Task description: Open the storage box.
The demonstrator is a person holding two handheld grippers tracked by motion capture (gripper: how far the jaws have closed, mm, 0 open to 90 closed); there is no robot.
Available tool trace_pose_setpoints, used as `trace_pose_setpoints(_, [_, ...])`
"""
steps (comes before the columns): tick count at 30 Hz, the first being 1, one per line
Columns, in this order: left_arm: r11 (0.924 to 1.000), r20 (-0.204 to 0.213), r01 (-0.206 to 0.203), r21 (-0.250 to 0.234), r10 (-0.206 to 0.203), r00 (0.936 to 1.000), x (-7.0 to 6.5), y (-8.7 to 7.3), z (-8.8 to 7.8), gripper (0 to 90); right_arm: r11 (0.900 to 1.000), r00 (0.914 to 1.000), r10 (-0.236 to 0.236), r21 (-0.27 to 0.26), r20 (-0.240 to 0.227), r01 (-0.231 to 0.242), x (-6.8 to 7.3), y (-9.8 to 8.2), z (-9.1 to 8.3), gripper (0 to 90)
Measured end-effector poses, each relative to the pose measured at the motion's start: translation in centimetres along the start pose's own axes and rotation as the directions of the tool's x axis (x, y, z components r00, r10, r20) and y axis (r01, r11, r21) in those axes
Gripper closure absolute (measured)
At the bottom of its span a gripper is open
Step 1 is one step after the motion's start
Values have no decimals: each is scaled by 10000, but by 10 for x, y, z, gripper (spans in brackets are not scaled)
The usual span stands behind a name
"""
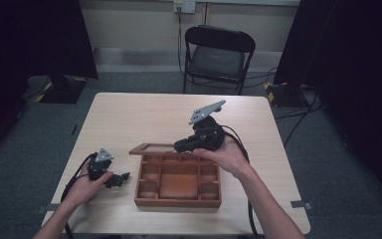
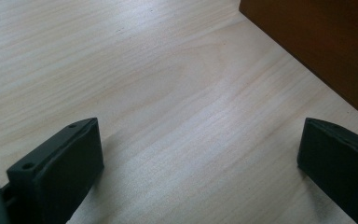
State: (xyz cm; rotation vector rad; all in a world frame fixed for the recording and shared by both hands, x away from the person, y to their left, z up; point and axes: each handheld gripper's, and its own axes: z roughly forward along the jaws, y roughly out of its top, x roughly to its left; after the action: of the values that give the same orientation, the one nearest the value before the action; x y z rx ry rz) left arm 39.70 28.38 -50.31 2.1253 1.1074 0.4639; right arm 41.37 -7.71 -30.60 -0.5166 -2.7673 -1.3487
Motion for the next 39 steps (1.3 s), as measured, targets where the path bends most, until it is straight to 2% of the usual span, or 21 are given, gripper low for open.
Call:
trace_pose_setpoints(27, [10000, -1, 1, -3, -1, 10000, 0, 0, 0, 0, 9999, 9997, 131, -63, 184, -130, -5, 7, -3, 835])
trace_pose_setpoints(39, [10000, 7, 42, -2, -42, 10000, -1, 0, 0, 0, 10000, 9999, -19, -77, 168, 20, -6, 7, -3, 836])
